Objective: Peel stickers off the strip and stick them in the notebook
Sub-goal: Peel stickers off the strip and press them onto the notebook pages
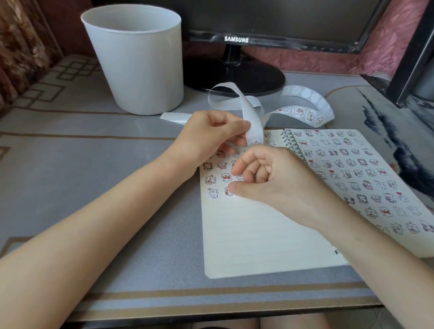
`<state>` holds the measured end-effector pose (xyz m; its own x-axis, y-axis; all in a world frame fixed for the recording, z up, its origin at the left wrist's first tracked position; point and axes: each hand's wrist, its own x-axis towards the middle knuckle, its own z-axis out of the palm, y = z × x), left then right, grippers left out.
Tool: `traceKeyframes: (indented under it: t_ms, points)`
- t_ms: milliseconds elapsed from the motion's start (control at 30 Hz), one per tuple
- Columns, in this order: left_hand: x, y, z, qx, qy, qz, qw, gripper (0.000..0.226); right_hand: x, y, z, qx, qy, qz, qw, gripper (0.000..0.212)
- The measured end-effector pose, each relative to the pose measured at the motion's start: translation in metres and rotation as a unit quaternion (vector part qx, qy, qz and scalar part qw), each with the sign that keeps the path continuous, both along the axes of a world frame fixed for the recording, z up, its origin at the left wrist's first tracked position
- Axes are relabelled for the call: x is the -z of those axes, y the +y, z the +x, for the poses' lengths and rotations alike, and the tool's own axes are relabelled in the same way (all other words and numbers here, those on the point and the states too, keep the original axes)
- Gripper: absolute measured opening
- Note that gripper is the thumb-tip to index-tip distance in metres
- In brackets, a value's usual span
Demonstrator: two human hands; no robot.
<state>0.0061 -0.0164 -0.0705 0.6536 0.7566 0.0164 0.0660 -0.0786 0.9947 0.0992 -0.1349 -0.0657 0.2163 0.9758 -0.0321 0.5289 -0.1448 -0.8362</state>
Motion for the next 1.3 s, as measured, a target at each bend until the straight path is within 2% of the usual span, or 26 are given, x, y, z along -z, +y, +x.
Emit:
traceKeyframes:
  t_ms: [233,367,600,833,900,1033,1133,1300]
  points:
    - [0.0,0.001,0.0,0.001,-0.005,-0.004,1.0,0.018,0.003,0.003,0.006,0.009,0.02,0.012,1.0,0.01]
    - [0.001,0.001,0.0,0.001,-0.008,-0.007,1.0,0.017,0.005,0.005,0.005,0.018,0.037,0.016,0.999,0.014]
    - [0.001,0.001,0.001,0.002,-0.01,-0.007,1.0,0.016,0.006,0.007,0.003,0.011,-0.021,0.015,1.0,0.016]
    - [0.0,0.001,0.0,-0.002,-0.02,-0.019,1.0,0.018,-0.001,0.005,0.009,0.008,0.024,0.017,1.0,0.014]
    - [0.0,0.0,0.0,-0.004,-0.023,-0.025,0.999,0.018,-0.008,0.005,0.017,0.03,0.038,0.044,0.998,0.012]
    - [-0.002,0.0,0.001,-0.011,-0.027,-0.032,0.999,0.015,-0.016,0.008,0.04,0.114,-0.048,0.141,0.982,0.006]
    - [-0.003,-0.001,0.001,-0.012,-0.024,-0.019,0.999,0.02,-0.011,0.01,0.044,0.118,-0.075,0.152,0.978,0.009]
    - [-0.006,-0.003,0.0,-0.012,-0.038,0.009,0.999,0.021,-0.011,0.01,0.037,0.102,-0.062,0.18,0.976,0.013]
